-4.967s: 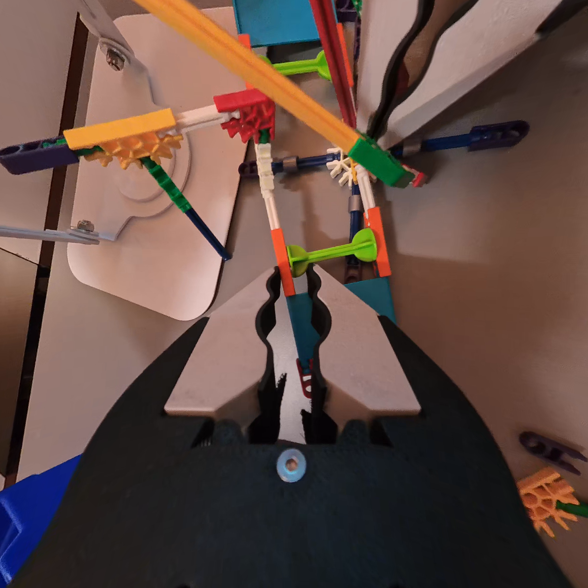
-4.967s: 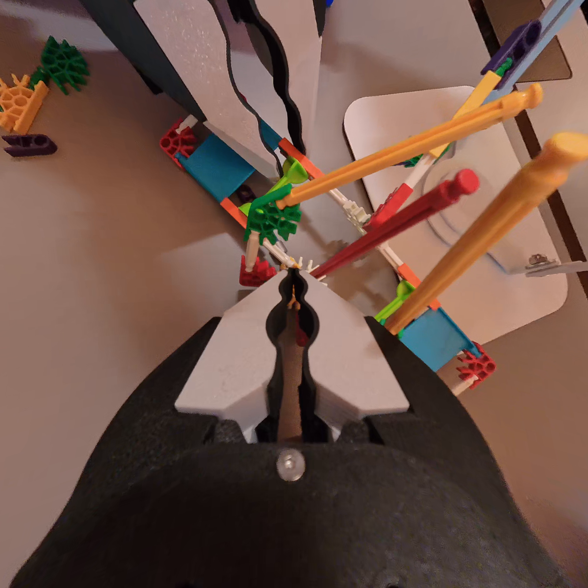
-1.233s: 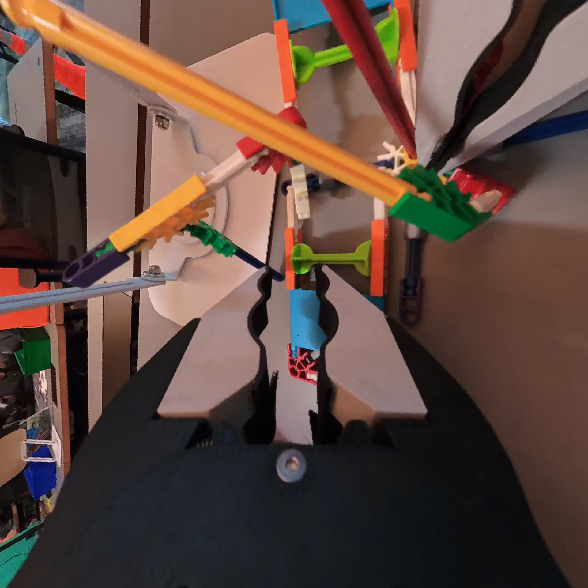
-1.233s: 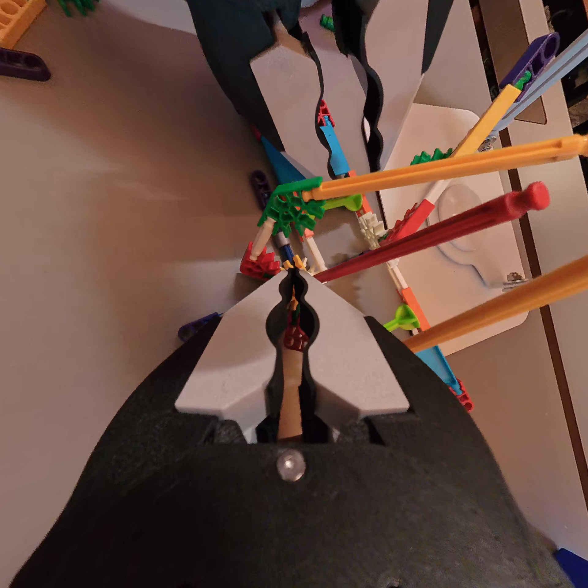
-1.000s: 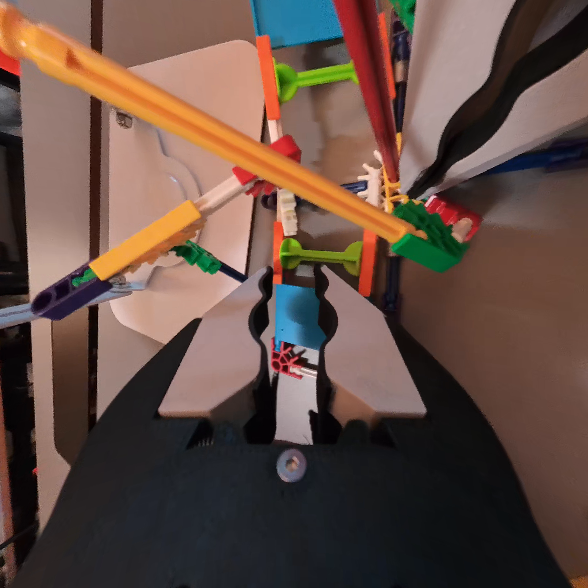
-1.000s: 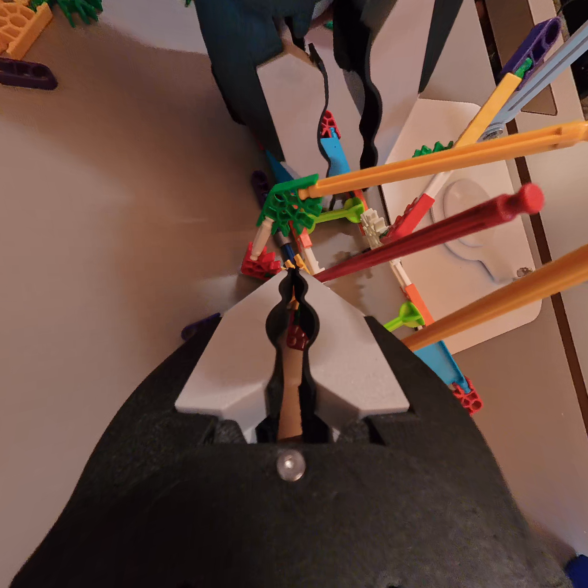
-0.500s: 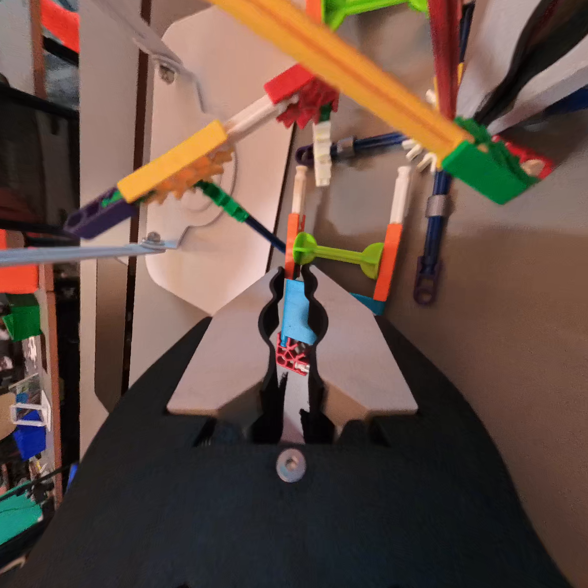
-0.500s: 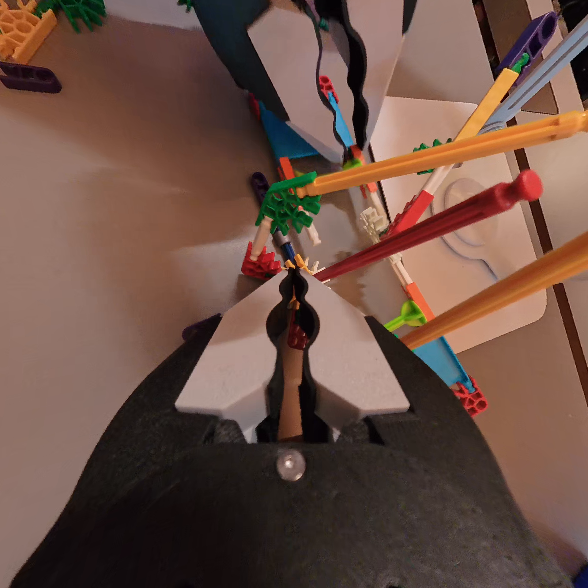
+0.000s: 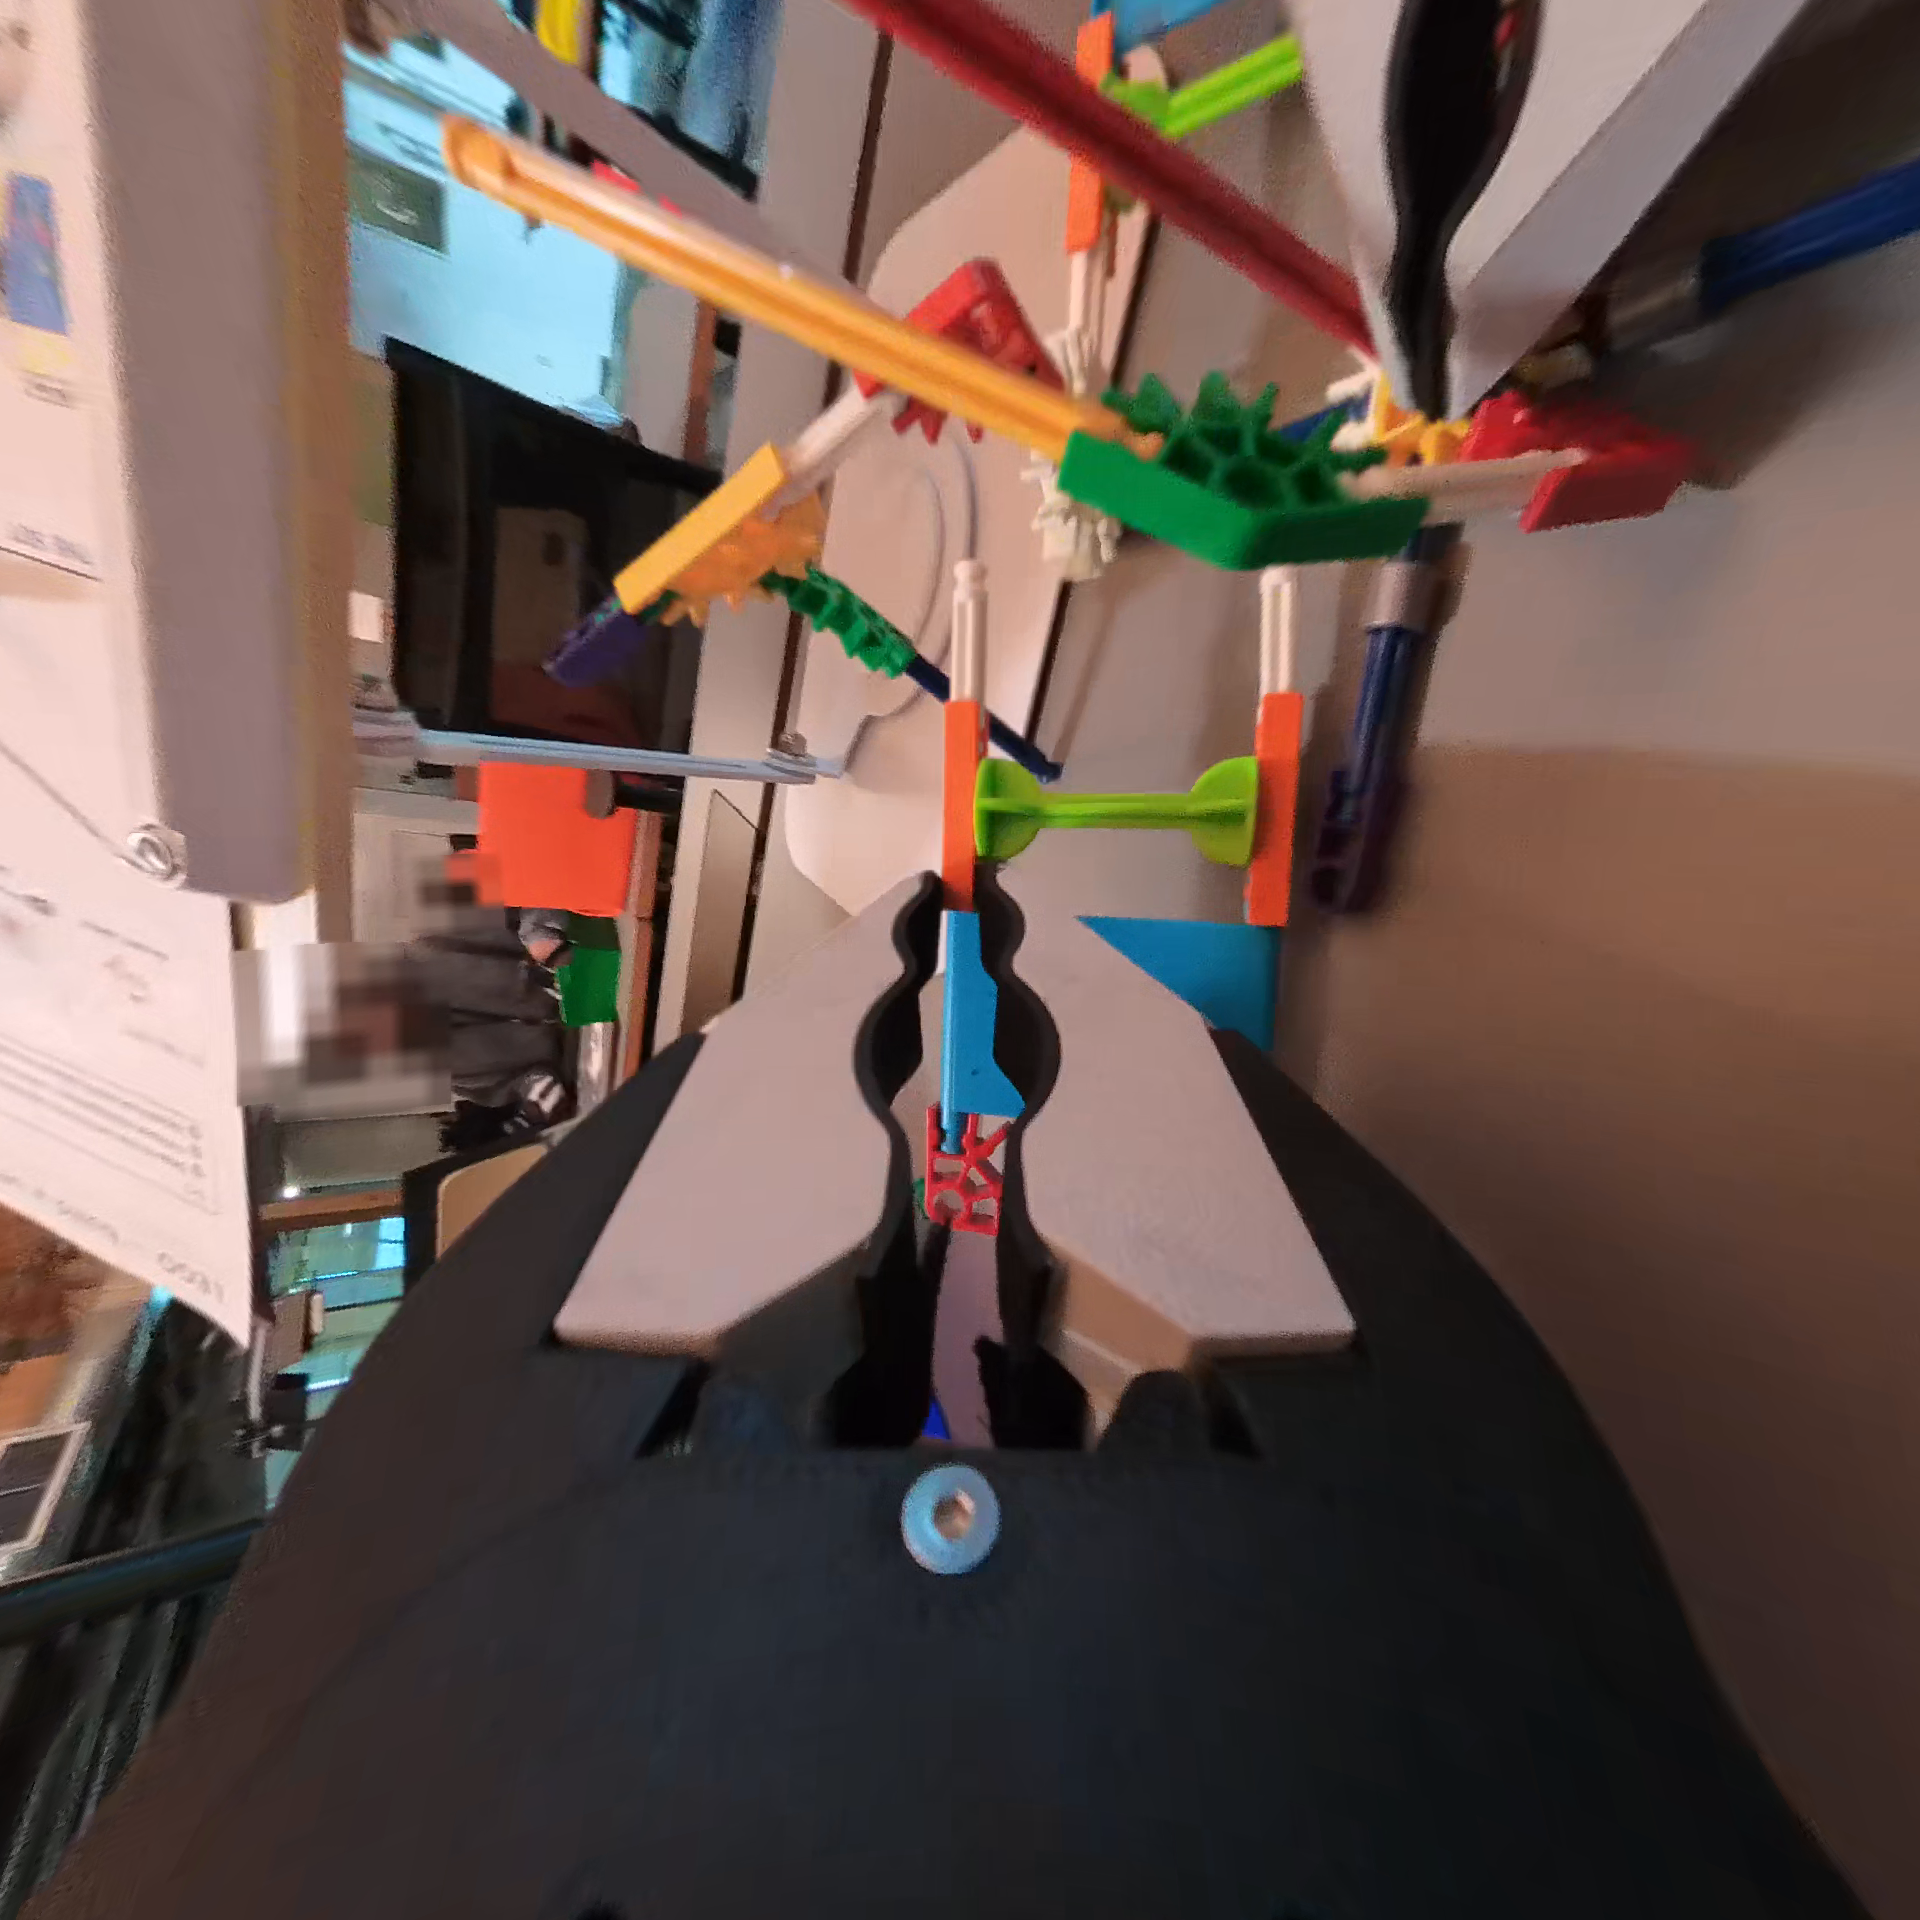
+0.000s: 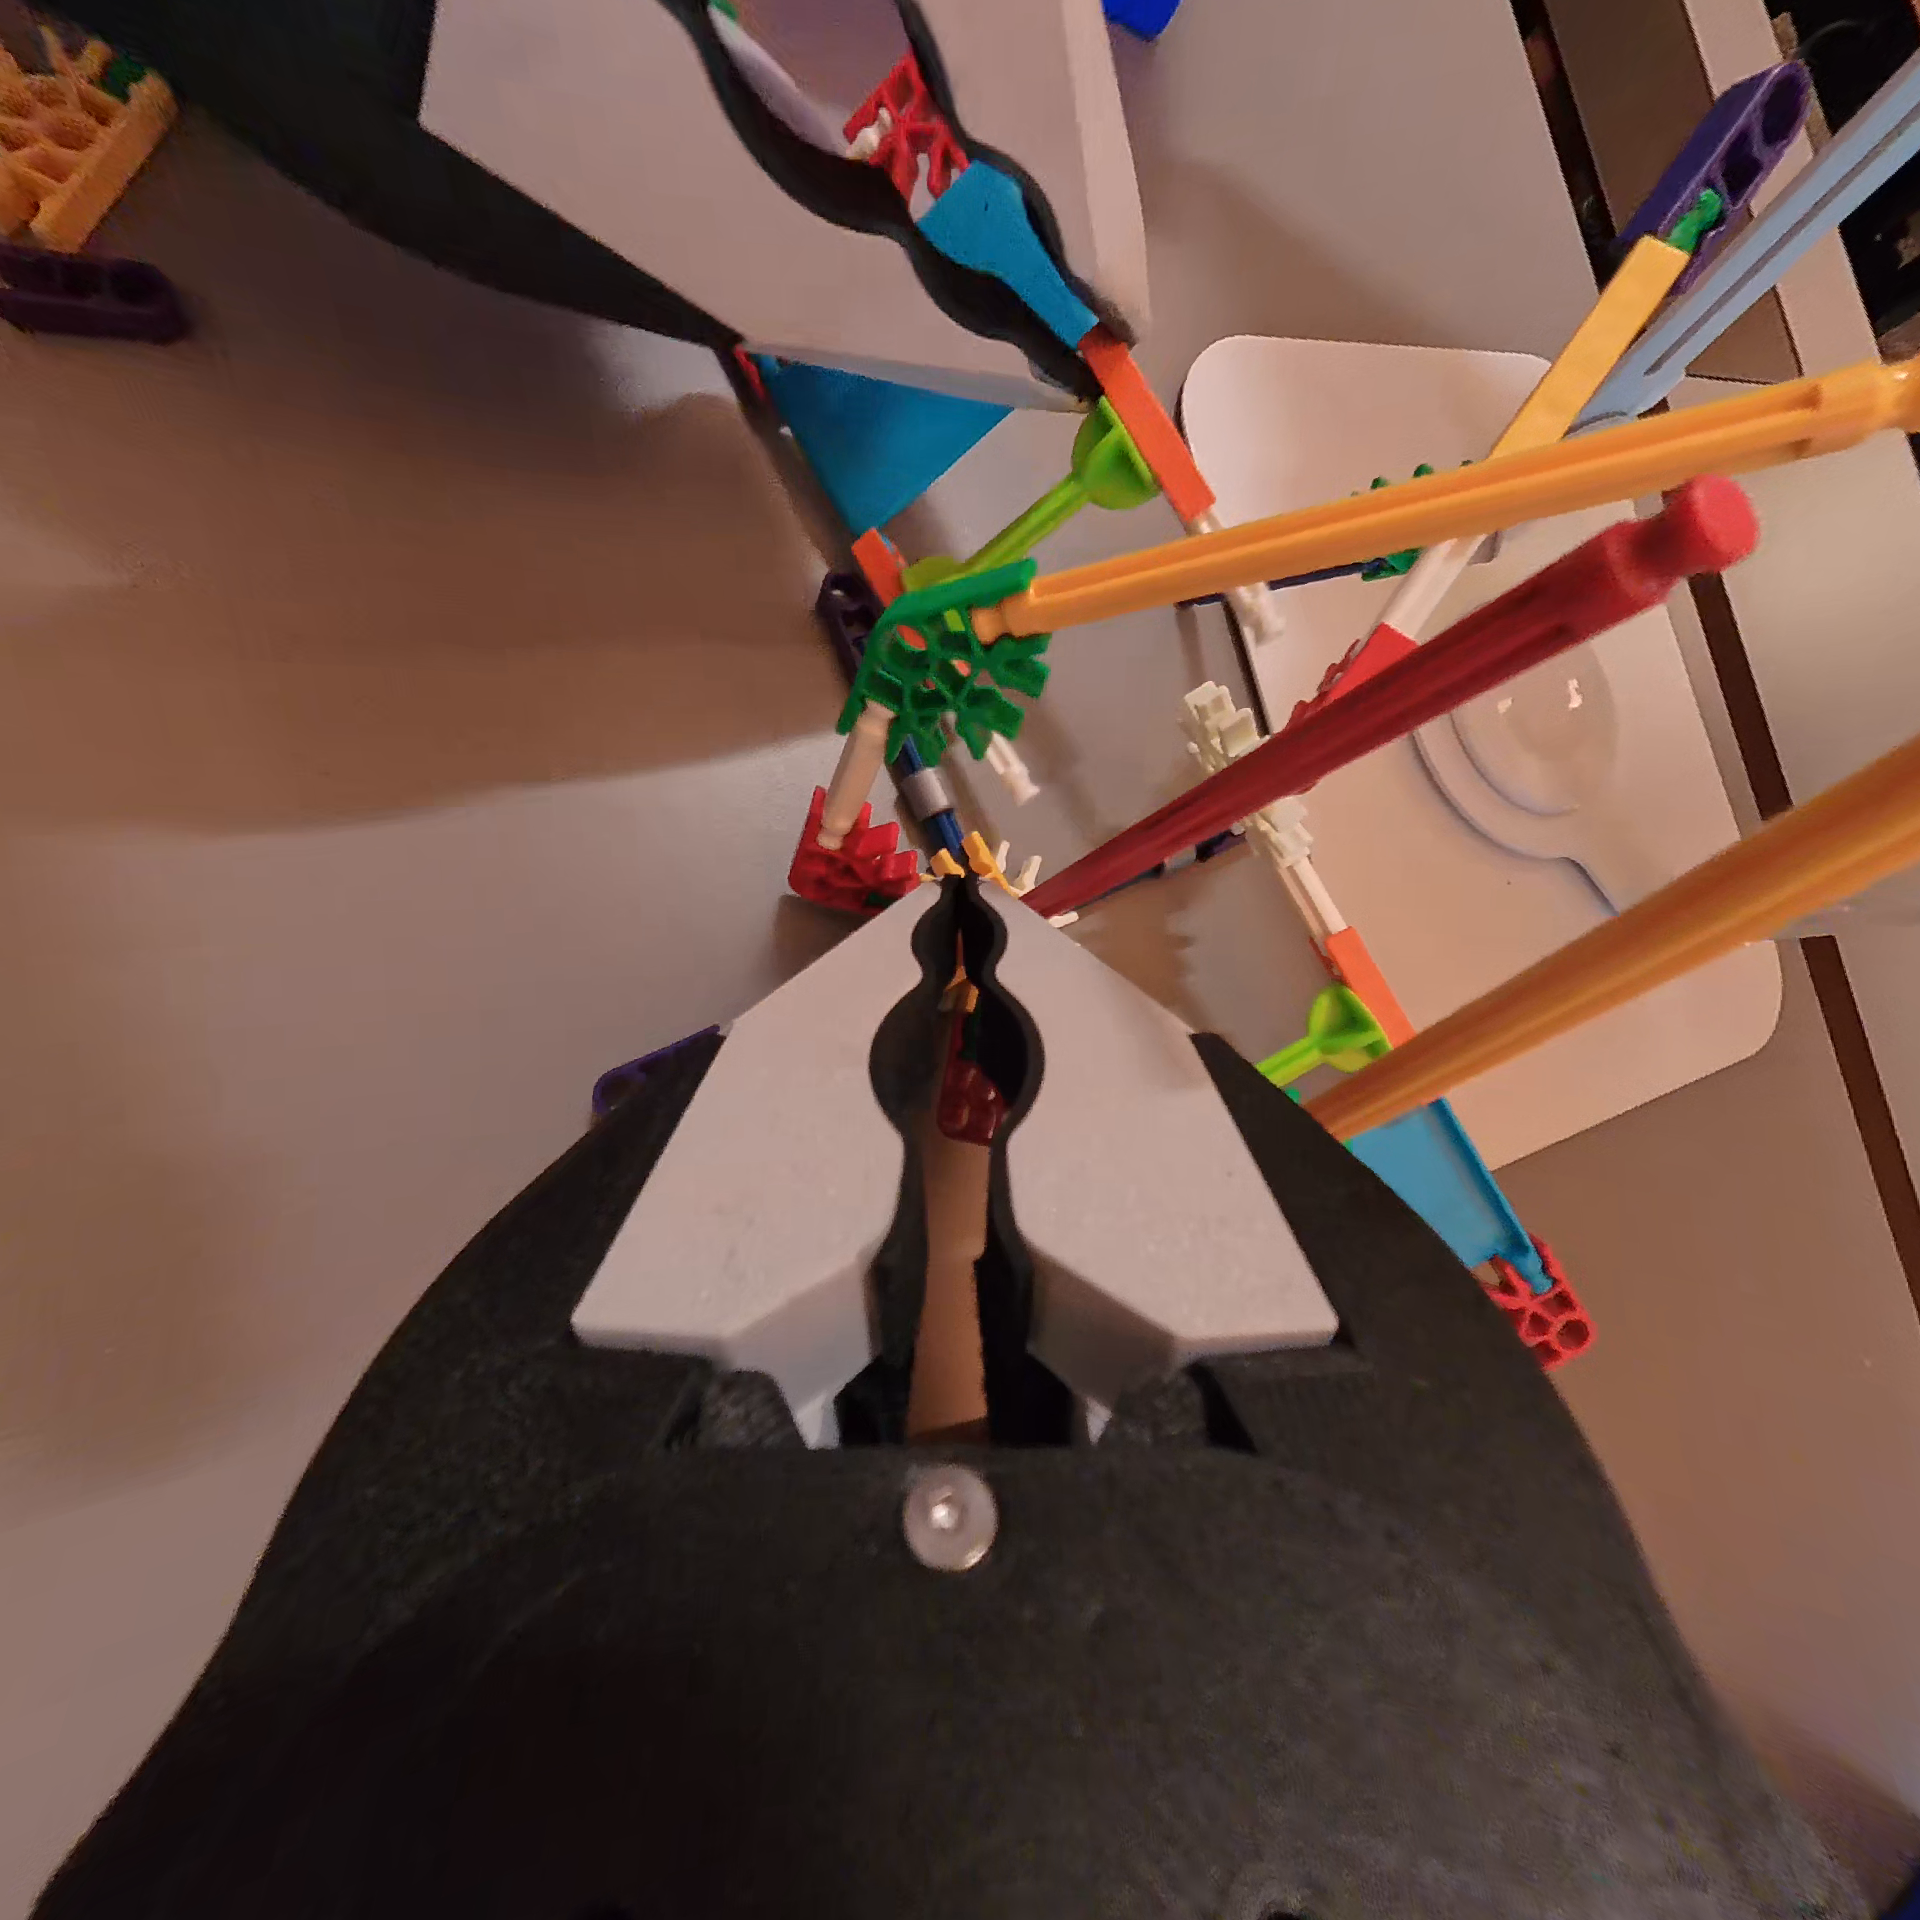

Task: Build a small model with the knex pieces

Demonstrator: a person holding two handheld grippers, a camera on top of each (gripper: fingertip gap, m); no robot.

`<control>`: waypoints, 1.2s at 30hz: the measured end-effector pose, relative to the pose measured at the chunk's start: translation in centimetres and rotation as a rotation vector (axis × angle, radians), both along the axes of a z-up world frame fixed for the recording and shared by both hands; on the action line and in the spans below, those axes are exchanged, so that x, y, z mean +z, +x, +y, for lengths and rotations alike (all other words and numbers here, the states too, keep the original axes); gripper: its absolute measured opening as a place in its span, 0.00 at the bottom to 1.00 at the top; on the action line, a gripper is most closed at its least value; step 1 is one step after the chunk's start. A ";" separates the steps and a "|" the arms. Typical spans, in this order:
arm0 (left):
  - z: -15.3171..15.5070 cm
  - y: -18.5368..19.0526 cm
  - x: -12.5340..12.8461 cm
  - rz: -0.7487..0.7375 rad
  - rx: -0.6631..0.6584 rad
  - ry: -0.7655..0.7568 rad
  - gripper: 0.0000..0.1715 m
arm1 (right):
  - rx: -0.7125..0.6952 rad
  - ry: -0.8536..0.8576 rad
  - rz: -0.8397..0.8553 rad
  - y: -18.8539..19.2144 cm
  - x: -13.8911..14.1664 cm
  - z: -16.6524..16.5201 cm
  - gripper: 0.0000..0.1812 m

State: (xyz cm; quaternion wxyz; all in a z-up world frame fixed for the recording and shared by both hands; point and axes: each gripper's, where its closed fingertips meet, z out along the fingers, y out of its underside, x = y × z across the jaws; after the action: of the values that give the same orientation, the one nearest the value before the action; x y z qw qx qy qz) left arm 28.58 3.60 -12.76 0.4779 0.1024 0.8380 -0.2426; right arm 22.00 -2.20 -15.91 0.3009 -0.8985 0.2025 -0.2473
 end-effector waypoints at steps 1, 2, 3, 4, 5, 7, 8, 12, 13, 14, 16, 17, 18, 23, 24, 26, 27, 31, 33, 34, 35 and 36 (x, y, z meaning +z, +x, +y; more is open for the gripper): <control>-0.1 -0.3 0.0 -0.003 -0.004 -0.006 0.02 | -0.005 0.000 -0.004 0.1 0.0 0.0 0.00; -0.1 -0.4 0.0 -0.018 -0.005 -0.011 0.02 | -0.008 0.000 -0.006 0.1 0.0 0.1 0.00; -0.1 -0.4 0.5 -0.051 -0.003 -0.025 0.02 | -0.010 0.000 -0.008 0.2 0.0 0.1 0.00; 0.1 -0.5 0.6 -0.062 -0.002 -0.024 0.02 | -0.013 0.002 -0.008 0.2 0.0 0.1 0.00; 0.1 -0.7 0.5 -0.061 -0.013 -0.025 0.03 | -0.015 0.003 -0.010 0.2 0.0 0.1 0.00; 0.0 -1.1 1.2 -0.101 -0.038 -0.060 0.02 | -0.016 0.005 -0.012 0.3 0.0 0.1 0.00; 0.0 -1.2 1.3 -0.118 -0.048 -0.058 0.02 | -0.016 0.003 -0.013 0.3 0.0 0.1 0.00; -0.4 -1.7 1.3 -0.227 -0.071 0.005 0.02 | -0.014 -0.003 -0.019 0.3 0.0 0.1 0.00; -0.7 -1.9 1.3 -0.256 -0.088 0.008 0.02 | -0.013 -0.004 -0.019 0.3 0.0 0.1 0.00; -1.0 -2.1 1.3 -0.271 -0.097 0.010 0.02 | -0.013 -0.006 -0.019 0.3 0.0 0.0 0.00; -1.1 -2.2 1.3 -0.288 -0.094 0.020 0.02 | -0.011 -0.009 -0.022 0.2 0.1 -0.1 0.00; -1.3 -2.3 1.4 -0.296 -0.097 0.013 0.02 | -0.012 -0.005 -0.021 0.3 0.1 -0.1 0.00; -1.2 -2.2 1.3 -0.300 -0.087 0.018 0.02 | -0.015 0.003 -0.015 0.3 0.1 0.0 0.00; -1.2 -2.4 1.4 -0.357 -0.087 0.056 0.02 | -0.010 -0.003 -0.013 0.2 0.1 0.0 0.00; -1.3 -2.5 1.5 -0.369 -0.090 0.062 0.02 | -0.005 -0.010 -0.017 0.1 0.2 -0.1 0.00; -1.3 -2.5 1.4 -0.379 -0.081 0.073 0.02 | 0.000 -0.004 -0.028 -0.1 0.7 0.1 0.00; -1.3 -2.5 1.4 -0.383 -0.085 0.076 0.02 | 0.001 0.000 -0.042 0.0 1.1 0.2 0.00; -1.3 -2.6 1.4 -0.390 -0.081 0.085 0.02 | -0.008 -0.027 -0.090 0.4 1.3 0.4 0.00; -1.3 -2.6 1.3 -0.390 -0.077 0.090 0.02 | -0.007 -0.073 -0.093 0.5 0.5 0.2 0.00; -1.3 -2.6 1.3 -0.394 -0.078 0.094 0.02 | -0.008 -0.084 -0.108 0.6 0.4 0.3 0.00; -1.2 -2.6 1.3 -0.397 -0.075 0.097 0.02 | -0.013 -0.090 -0.110 0.7 0.5 0.3 0.00; -1.2 -2.6 1.3 -0.396 -0.076 0.096 0.02 | -0.019 -0.086 -0.110 0.7 0.6 0.3 0.00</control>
State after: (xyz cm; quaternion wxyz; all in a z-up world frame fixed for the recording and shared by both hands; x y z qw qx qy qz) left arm 25.99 2.37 -11.44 0.6184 0.2022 0.7339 -0.1955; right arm 22.74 -1.88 -15.30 0.2704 -0.8938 0.1833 -0.3074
